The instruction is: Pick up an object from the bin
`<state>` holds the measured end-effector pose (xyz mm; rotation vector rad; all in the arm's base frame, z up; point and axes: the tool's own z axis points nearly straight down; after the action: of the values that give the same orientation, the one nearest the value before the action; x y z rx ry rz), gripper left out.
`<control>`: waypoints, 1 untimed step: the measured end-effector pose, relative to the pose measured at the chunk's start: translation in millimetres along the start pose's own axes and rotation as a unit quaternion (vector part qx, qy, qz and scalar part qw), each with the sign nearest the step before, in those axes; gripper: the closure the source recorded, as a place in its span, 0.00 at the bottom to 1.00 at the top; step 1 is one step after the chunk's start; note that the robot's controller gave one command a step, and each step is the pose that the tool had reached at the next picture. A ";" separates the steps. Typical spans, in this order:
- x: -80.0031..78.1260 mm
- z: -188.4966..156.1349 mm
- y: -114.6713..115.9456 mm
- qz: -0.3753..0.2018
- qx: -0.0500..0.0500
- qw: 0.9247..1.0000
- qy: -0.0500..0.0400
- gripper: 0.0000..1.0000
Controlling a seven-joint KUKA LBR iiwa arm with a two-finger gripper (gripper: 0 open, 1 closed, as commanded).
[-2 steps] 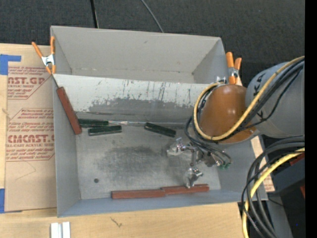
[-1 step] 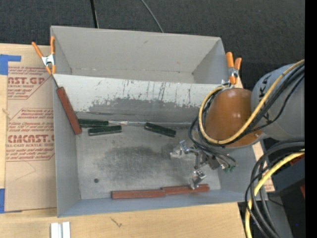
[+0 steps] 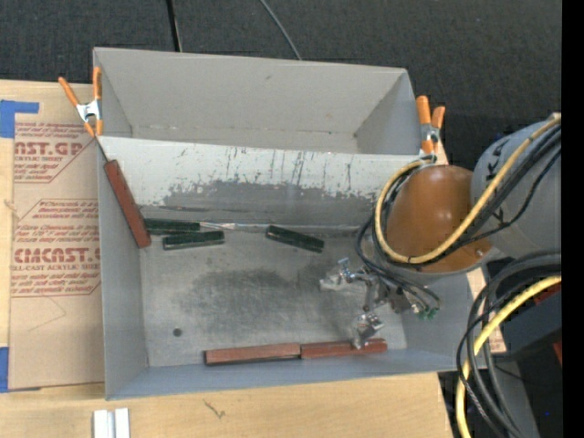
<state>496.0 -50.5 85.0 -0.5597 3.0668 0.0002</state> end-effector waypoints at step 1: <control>-1.7 -36.2 -15.9 -0.004 -0.003 1.000 0.012 0.00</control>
Offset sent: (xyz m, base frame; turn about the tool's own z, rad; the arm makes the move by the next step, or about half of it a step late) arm 0.0130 -0.0254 -0.0062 -0.0782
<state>502.3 -65.0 121.3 -0.5778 3.0889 0.0024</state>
